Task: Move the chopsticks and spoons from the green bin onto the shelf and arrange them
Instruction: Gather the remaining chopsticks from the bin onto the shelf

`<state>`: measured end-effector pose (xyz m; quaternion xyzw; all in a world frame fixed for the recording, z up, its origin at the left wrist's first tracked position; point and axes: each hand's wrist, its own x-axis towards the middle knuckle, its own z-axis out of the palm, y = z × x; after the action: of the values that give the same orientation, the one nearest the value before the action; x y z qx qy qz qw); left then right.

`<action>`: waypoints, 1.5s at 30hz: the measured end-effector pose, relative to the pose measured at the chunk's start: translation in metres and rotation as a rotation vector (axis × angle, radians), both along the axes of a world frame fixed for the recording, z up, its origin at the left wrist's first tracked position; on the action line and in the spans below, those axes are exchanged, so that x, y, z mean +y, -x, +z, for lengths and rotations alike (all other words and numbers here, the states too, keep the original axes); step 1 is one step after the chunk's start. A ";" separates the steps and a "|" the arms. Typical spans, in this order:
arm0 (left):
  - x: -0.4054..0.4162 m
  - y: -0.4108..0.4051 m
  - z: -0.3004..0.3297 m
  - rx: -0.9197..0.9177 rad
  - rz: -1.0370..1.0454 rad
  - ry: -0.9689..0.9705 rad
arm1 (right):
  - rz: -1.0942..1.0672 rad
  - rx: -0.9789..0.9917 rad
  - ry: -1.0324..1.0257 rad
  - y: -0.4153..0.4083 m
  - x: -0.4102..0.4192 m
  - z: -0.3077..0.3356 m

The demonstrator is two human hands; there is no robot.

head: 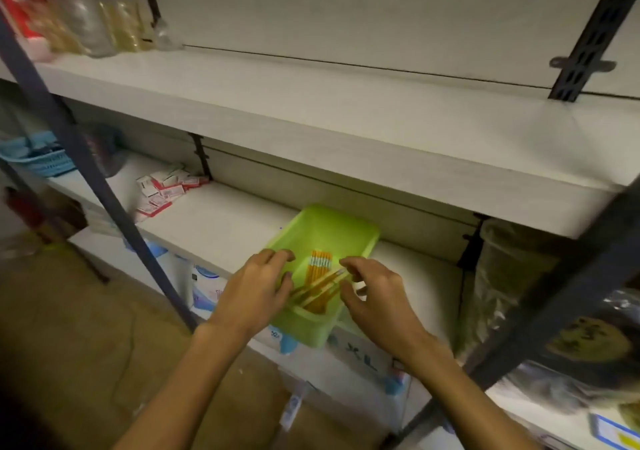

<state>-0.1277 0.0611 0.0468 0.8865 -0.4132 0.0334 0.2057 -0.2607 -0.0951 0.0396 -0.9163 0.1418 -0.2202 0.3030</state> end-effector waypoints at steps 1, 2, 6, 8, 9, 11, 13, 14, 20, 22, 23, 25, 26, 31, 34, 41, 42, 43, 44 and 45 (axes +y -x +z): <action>-0.009 -0.011 -0.002 0.045 -0.018 0.004 | -0.006 -0.002 -0.034 -0.013 0.000 -0.002; -0.018 -0.022 -0.005 0.096 -0.041 0.002 | -0.020 0.013 -0.067 -0.026 -0.001 -0.003; -0.054 -0.064 -0.025 0.279 -0.084 -0.113 | -0.050 0.261 -0.161 -0.072 0.000 -0.013; -0.069 -0.079 -0.038 0.343 -0.099 -0.227 | -0.073 0.394 -0.252 -0.087 0.001 -0.024; -0.076 -0.085 -0.044 0.376 -0.104 -0.296 | -0.098 0.422 -0.311 -0.094 0.001 -0.029; -0.090 -0.095 -0.056 0.442 -0.111 -0.415 | -0.171 0.469 -0.405 -0.108 -0.002 -0.043; -0.101 -0.104 -0.073 0.535 -0.135 -0.487 | -0.239 0.531 -0.469 -0.122 -0.005 -0.049; -0.104 -0.108 -0.082 0.571 -0.149 -0.513 | -0.272 0.557 -0.495 -0.127 -0.007 -0.050; -0.121 -0.118 -0.114 0.630 -0.152 -0.619 | -0.527 0.551 -0.553 -0.145 -0.012 -0.058; -0.127 -0.119 -0.126 0.637 -0.108 -0.620 | -0.605 0.598 -0.576 -0.154 -0.011 -0.066; -0.131 -0.120 -0.128 0.674 -0.092 -0.609 | -0.645 0.639 -0.598 -0.159 -0.011 -0.071; -0.137 -0.123 -0.135 0.754 -0.061 -0.555 | -0.716 0.729 -0.617 -0.168 -0.010 -0.085; -0.139 -0.123 -0.134 0.725 -0.082 -0.534 | -0.749 0.762 -0.629 -0.172 -0.009 -0.093; -0.143 -0.126 -0.142 0.619 -0.112 -0.509 | -0.892 0.856 -0.610 -0.190 0.001 -0.112; -0.142 -0.128 -0.144 0.640 -0.051 -0.510 | -0.930 0.856 -0.590 -0.195 0.003 -0.117; -0.137 -0.123 -0.147 0.683 -0.018 -0.446 | -0.996 0.791 -0.637 -0.193 -0.001 -0.113; -0.138 -0.123 -0.147 0.671 -0.009 -0.447 | -0.981 0.810 -0.629 -0.193 -0.001 -0.112; -0.139 -0.124 -0.149 0.671 -0.002 -0.456 | -0.964 0.828 -0.638 -0.192 -0.002 -0.111; -0.140 -0.125 -0.149 0.675 0.006 -0.458 | -0.938 0.843 -0.642 -0.191 -0.003 -0.110; -0.142 -0.127 -0.151 0.681 0.014 -0.466 | -0.907 0.884 -0.644 -0.192 -0.003 -0.107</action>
<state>-0.0011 -0.0805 -0.1041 0.8725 -0.3119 -0.3549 0.1242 -0.0691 -0.0983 -0.0677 -0.6355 0.6769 0.1206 0.3514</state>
